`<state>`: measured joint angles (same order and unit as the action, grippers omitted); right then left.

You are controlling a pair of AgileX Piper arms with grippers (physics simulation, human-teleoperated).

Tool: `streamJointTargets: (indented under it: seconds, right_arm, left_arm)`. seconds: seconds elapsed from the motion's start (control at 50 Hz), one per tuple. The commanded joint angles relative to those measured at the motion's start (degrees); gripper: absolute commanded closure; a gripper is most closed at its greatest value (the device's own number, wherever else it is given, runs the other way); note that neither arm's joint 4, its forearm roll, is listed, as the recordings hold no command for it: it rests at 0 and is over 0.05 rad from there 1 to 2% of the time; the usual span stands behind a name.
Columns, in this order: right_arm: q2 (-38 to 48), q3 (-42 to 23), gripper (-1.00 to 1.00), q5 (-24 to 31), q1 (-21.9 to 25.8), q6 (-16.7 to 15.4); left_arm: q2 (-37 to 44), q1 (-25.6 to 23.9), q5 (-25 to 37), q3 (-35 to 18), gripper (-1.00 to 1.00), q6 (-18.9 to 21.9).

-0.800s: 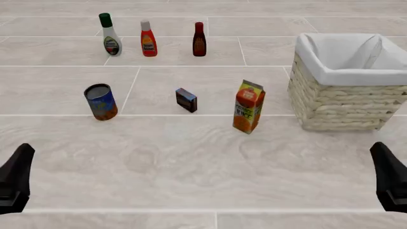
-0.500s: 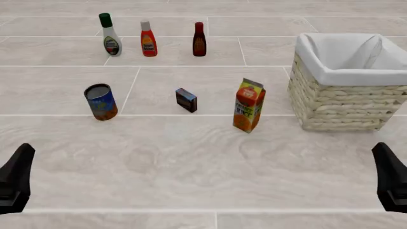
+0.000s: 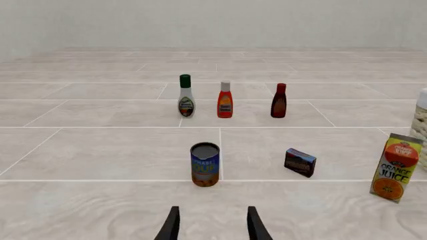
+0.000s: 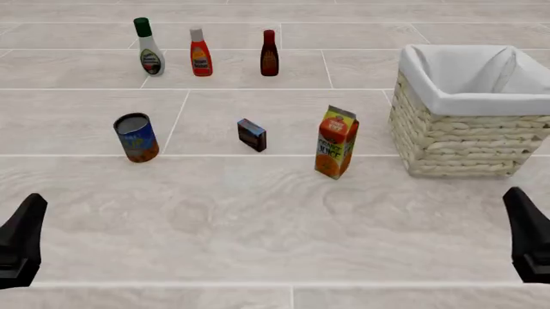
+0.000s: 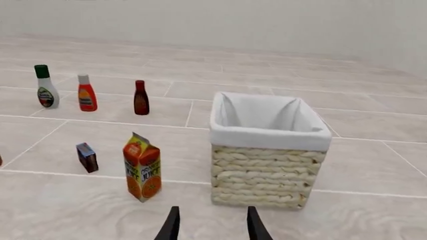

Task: Pick the chocolate pudding and place it in the basket.

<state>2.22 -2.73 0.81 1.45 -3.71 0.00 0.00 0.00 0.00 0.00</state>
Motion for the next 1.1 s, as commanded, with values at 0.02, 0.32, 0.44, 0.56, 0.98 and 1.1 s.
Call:
streamJointTargets:
  seconds: [0.02,0.32,0.44,0.56,0.98,1.1]
  right_arm:
    - [0.5,-2.3,-1.00,1.6,0.9,0.5]
    - [3.2,-5.4,-1.00,1.0,2.4,1.8]
    - [4.3,-6.1,-1.00,0.7,3.3,1.5]
    - [6.8,-7.1,-1.00,-0.3,3.5,1.6]
    - [17.5,-11.8,-1.00,-4.4,7.1,1.2]
    - [20.2,-13.8,-1.00,-5.1,9.4,2.6]
  left_arm:
    - [0.0,0.0,0.0,0.0,-1.00,0.0]
    - [0.0,0.0,0.0,0.0,-1.00,0.0]
    - [0.0,0.0,0.0,0.0,-1.00,0.0]
    - [0.0,0.0,0.0,0.0,-1.00,0.0]
    - [0.0,0.0,0.0,0.0,-1.00,0.0]
    - [0.0,0.0,0.0,0.0,-1.00,0.0]
